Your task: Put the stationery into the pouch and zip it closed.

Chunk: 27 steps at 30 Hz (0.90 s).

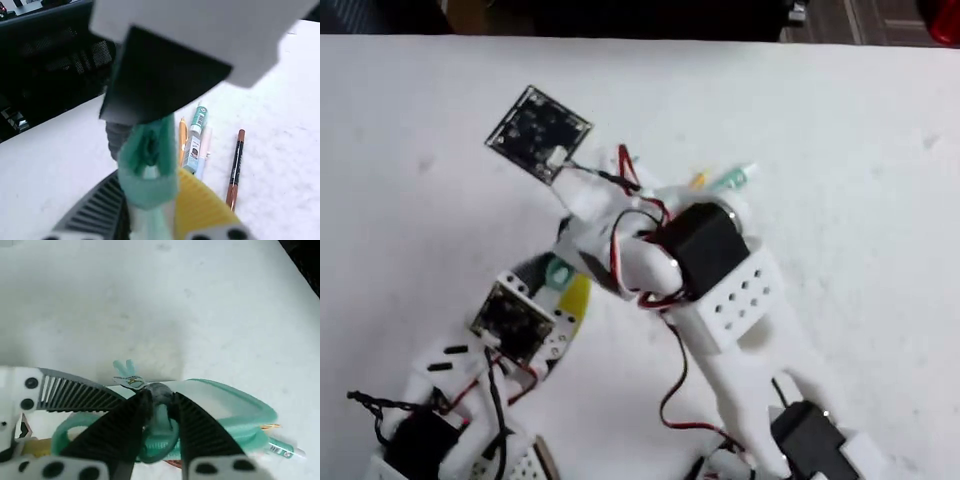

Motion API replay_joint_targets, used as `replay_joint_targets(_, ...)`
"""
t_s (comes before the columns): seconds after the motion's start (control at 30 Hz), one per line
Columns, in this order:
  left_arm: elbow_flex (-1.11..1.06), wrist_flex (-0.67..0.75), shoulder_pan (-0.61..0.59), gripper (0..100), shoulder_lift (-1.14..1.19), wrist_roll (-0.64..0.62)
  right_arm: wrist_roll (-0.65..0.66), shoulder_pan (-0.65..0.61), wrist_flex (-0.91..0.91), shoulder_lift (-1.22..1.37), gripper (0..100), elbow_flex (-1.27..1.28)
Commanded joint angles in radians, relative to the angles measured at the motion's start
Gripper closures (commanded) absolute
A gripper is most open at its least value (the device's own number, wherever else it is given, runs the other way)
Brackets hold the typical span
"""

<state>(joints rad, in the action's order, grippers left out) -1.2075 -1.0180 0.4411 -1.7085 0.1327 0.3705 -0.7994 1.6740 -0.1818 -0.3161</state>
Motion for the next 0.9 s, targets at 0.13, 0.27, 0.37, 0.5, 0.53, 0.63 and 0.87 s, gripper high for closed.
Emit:
replay_joint_targets(0.13,-0.038,-0.044,0.024,98,0.01,0.018,0.031,0.047,0.038,0.093,98.1,-0.094)
replay_joint_targets(0.27,-0.041,-0.037,0.015,98,0.01,0.017,-0.084,0.111,0.041,0.074,98.1,-0.204)
replay_joint_targets(0.37,-0.041,-0.029,0.015,98,0.01,0.014,-0.117,0.122,0.041,0.022,98.1,-0.264)
replay_joint_targets(0.5,-0.041,-0.023,0.015,98,0.01,0.012,-0.117,0.119,0.044,-0.048,98.1,-0.255)
replay_joint_targets(0.53,-0.041,-0.023,0.015,98,0.01,0.012,-0.117,0.124,0.044,-0.064,98.1,-0.235)
replay_joint_targets(0.63,-0.041,-0.023,0.015,98,0.01,0.014,-0.117,0.124,0.045,-0.102,98.2,-0.133)
replay_joint_targets(0.87,-0.041,-0.015,-0.042,98,0.01,0.012,-0.115,0.197,0.045,-0.259,98.2,0.006)
